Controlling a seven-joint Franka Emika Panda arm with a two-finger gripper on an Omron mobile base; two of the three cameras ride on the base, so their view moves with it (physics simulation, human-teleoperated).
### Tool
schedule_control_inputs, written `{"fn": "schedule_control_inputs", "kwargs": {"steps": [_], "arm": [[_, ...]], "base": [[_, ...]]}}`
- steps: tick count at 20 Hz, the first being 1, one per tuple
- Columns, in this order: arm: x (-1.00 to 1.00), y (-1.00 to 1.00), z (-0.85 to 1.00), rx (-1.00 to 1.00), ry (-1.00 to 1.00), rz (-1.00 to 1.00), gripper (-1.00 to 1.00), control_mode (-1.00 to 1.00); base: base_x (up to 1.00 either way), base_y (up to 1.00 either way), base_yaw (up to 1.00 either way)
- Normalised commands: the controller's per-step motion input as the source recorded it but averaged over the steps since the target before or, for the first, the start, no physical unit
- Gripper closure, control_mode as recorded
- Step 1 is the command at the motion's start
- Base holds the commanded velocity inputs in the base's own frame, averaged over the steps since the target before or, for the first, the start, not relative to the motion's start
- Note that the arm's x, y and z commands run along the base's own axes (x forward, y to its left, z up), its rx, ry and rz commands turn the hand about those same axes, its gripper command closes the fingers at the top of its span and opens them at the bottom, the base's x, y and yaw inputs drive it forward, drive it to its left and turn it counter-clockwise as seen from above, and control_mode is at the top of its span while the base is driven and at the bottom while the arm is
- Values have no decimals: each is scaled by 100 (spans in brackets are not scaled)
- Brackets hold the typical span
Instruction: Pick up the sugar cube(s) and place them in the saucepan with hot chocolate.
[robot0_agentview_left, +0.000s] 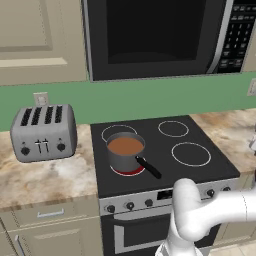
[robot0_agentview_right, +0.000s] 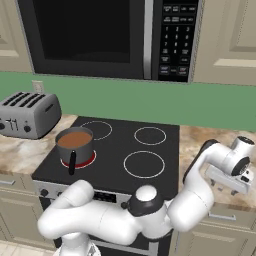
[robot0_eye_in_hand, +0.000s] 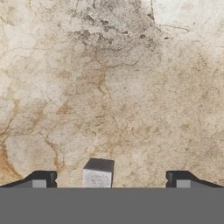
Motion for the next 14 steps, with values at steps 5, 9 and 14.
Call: {"fn": "schedule_control_inputs", "kwargs": {"steps": [5, 9, 14], "arm": [[-8, 5, 0, 0, 0, 7, -100, -100], [0, 1, 0, 0, -1, 8, -100, -100], [0, 3, 0, 0, -1, 7, -100, -100]], "base": [[0, 0, 0], [0, 0, 0], [0, 0, 0]]}}
